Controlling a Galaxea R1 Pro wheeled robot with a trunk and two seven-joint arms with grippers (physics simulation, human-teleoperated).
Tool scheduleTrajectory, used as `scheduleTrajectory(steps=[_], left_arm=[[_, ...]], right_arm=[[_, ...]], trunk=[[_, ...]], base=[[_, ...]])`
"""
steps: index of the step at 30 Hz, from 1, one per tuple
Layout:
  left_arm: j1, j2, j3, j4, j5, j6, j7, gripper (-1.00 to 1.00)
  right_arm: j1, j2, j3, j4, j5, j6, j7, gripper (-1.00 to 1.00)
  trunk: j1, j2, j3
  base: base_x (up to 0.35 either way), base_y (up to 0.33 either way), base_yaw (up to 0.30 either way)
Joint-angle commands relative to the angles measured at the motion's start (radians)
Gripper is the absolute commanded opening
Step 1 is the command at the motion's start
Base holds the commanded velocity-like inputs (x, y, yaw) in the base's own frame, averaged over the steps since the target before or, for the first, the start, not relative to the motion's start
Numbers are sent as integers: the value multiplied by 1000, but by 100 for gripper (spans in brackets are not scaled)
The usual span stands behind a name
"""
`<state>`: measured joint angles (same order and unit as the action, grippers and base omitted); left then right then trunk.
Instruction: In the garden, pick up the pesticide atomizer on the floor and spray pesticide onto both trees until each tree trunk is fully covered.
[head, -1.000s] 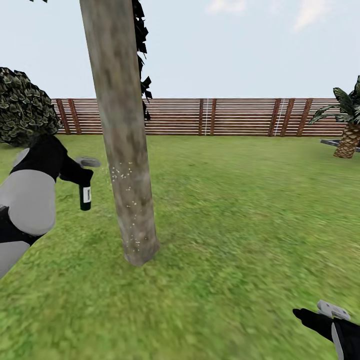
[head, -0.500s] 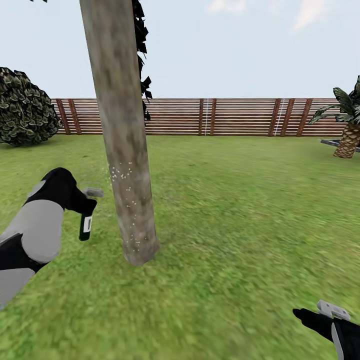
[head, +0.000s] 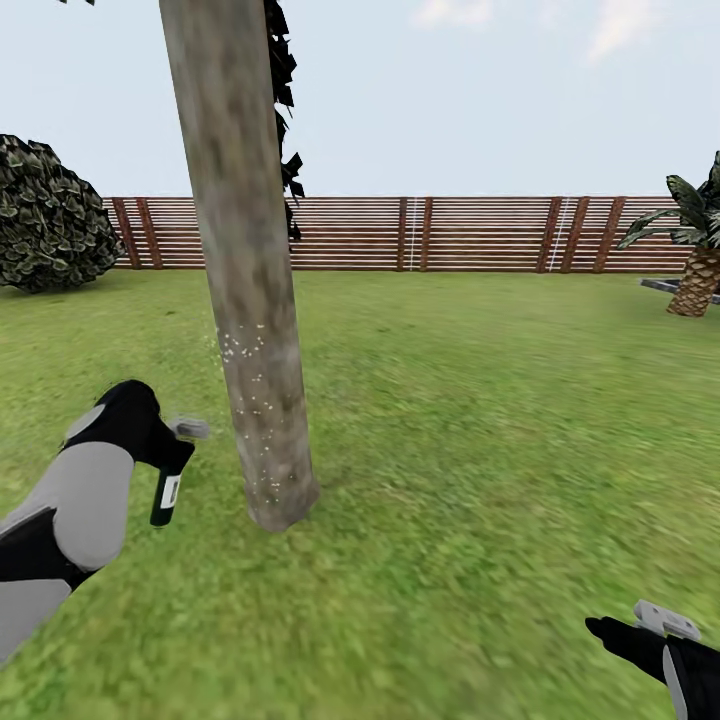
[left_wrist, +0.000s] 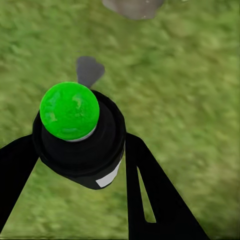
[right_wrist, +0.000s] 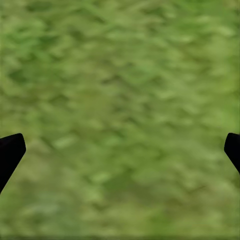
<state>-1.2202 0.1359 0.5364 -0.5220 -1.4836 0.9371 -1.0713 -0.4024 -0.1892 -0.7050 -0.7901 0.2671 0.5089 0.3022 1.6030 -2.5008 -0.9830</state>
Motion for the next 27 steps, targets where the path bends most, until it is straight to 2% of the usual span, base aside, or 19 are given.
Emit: scheduleTrajectory(steps=[1, 10, 15, 17, 21, 24, 25, 26, 27], left_arm=[[7, -1, 5, -1, -7, 2, -9, -100], [89, -2, 5, -1, -7, -57, -9, -100], [121, -3, 5, 0, -6, -68, -9, -100], [138, -9, 5, 0, 4, -91, -9, -100], [143, -11, 5, -6, 79, -105, 9, -100], [143, -12, 5, -12, 134, -105, 116, -100], [143, -12, 4, -12, 184, -106, 206, -100], [143, -12, 4, -12, 261, -106, 272, -100], [142, -12, 3, -12, 320, -106, 298, -100]], right_arm=[[-1, 1, -4, -1, 11, 3, 9, 100], [-1, 1, -4, -1, 11, 3, 9, 100], [0, 1, -4, -1, 11, 3, 9, 100], [-1, 1, -4, -1, 11, 3, 9, 100], [-1, 1, -4, -2, 11, 3, 9, 100], [-1, 1, -4, -1, 11, 3, 9, 100], [-1, 2, -4, -1, 11, 3, 9, 100], [-1, 2, -4, -1, 11, 3, 9, 100], [-1, 2, -4, -1, 11, 3, 9, 100]], trunk=[[0, -1, -1], [0, -1, -1], [0, -1, -1], [0, -1, -1], [0, -1, -1], [0, -1, -1], [0, -1, -1], [0, -1, -1], [0, -1, -1]], base=[[0, 0, 0], [0, 0, 0], [0, 0, 0], [0, 0, 0], [0, 0, 0], [0, 0, 0], [0, 0, 0], [0, 0, 0], [0, 0, 0]])
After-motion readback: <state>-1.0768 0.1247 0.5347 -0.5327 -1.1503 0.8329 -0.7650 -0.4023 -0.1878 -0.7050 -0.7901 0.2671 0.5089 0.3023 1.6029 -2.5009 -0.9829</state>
